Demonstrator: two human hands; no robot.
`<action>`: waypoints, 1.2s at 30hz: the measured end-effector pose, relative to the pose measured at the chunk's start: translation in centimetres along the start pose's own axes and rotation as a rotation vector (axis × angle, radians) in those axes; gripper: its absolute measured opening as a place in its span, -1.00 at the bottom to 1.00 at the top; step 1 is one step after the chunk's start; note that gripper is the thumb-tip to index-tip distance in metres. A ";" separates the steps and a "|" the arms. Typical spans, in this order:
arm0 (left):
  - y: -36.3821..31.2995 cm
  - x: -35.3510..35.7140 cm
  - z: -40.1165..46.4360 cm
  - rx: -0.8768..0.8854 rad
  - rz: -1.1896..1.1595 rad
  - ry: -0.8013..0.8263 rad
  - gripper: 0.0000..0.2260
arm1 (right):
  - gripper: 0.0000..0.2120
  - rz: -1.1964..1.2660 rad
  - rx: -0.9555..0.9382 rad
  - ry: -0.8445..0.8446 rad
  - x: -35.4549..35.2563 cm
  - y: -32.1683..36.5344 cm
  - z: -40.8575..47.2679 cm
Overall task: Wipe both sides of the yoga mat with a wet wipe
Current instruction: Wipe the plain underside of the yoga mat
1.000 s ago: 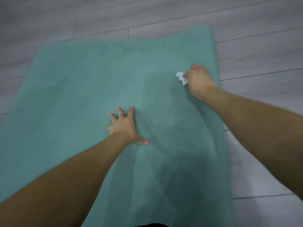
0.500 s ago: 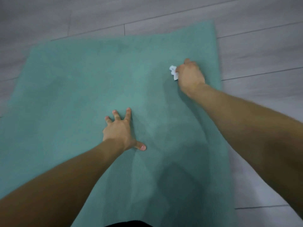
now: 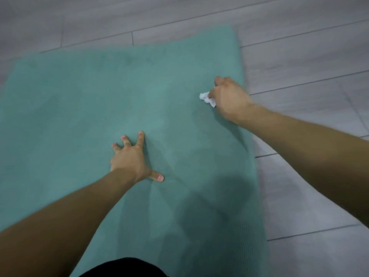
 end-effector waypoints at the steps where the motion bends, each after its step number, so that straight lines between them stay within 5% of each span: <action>1: 0.0 0.0 0.0 0.001 0.001 -0.001 0.57 | -0.78 0.035 -0.037 0.053 0.1 1.2 -2.3; 5: -0.2 0.1 0.3 0.003 -0.002 -0.015 0.58 | -0.81 0.074 -0.233 0.217 1.4 4.3 -10.1; 11: -0.6 -0.2 -0.3 0.007 0.011 -0.022 0.57 | -0.80 -0.005 -0.059 -0.003 1.9 -1.2 -2.5; 14: -2.7 -1.1 -1.2 0.228 0.172 -0.162 0.52 | -0.75 0.064 -0.004 -0.023 3.0 0.2 -3.9; 17: -6.7 -1.7 -1.7 0.409 0.256 -0.081 0.50 | -0.74 0.092 -0.056 0.041 4.3 2.1 -8.7; 21: -10.3 -1.2 -2.3 0.336 0.211 0.008 0.46 | -0.63 0.095 -0.113 0.057 5.1 3.1 -14.4; 27: -10.8 -1.0 -2.4 0.335 0.236 -0.018 0.46 | -0.48 -0.048 -0.280 0.330 -0.1 3.6 -15.5; 36: -10.4 -0.3 -1.7 0.356 0.219 -0.015 0.46 | -0.62 -0.085 -0.412 0.430 -0.1 1.4 -13.0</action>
Point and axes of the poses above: each hand's wrist, its own z-axis towards the middle knuckle, its own x-axis out of the palm, y = z × x, the point moved 1 cm from there along z, towards the middle knuckle, and after that the axes turned 5 degrees about -x, right-handed, at the moved point
